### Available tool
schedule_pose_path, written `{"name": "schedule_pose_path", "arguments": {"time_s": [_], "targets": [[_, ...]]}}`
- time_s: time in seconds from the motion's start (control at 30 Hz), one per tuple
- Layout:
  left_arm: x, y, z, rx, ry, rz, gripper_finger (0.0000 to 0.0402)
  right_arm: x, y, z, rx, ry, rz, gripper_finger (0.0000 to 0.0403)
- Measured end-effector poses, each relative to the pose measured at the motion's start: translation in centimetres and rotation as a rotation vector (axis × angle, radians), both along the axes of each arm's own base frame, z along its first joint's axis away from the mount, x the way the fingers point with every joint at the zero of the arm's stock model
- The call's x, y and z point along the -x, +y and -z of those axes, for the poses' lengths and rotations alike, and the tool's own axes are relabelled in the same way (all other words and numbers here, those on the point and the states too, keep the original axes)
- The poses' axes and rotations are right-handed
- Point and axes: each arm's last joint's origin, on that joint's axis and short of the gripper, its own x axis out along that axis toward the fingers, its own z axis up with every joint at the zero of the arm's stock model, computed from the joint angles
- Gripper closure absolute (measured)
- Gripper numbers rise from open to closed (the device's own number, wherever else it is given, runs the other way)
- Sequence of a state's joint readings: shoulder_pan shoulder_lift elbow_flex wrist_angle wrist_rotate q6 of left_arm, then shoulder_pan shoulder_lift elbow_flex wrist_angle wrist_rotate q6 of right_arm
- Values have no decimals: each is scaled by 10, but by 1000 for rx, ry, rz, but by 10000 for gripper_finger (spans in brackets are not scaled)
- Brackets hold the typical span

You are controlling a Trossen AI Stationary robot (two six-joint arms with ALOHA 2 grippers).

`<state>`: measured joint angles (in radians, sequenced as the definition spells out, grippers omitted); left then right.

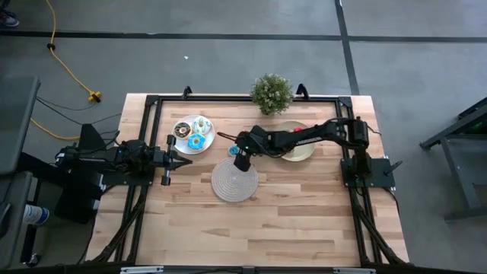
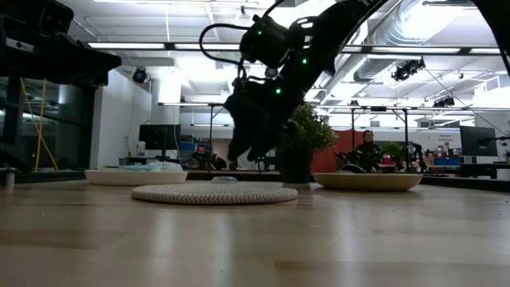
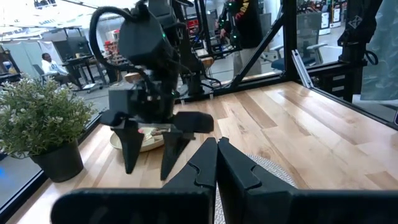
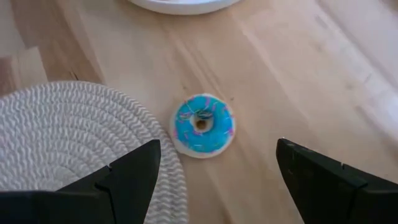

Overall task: Pick & Place donuts
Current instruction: Put the small blue donut on the brown plate

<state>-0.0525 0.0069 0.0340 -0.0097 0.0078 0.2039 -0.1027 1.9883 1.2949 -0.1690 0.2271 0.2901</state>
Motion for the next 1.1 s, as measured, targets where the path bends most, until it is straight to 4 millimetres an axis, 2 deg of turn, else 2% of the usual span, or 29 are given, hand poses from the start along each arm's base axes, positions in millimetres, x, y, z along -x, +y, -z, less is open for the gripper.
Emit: {"name": "schedule_pose_path", "arguments": {"time_s": [0.2,0.4,0.6,0.77,0.93,1.1], "targets": [[0,0,0,0,0,0,401,-5,6,9,-55,-32,62,91],[0,0,0,0,0,0,401,-7,11,19,22,-24,115,91],[0,0,0,0,0,0,401,-13,19,29,8,-62,151,91],[0,0,0,0,0,0,401,-16,24,30,10,-94,148,91],[0,0,0,0,0,0,401,-15,23,31,44,-101,206,91],[0,0,0,0,0,0,401,-15,23,30,-8,-146,307,91]]}}
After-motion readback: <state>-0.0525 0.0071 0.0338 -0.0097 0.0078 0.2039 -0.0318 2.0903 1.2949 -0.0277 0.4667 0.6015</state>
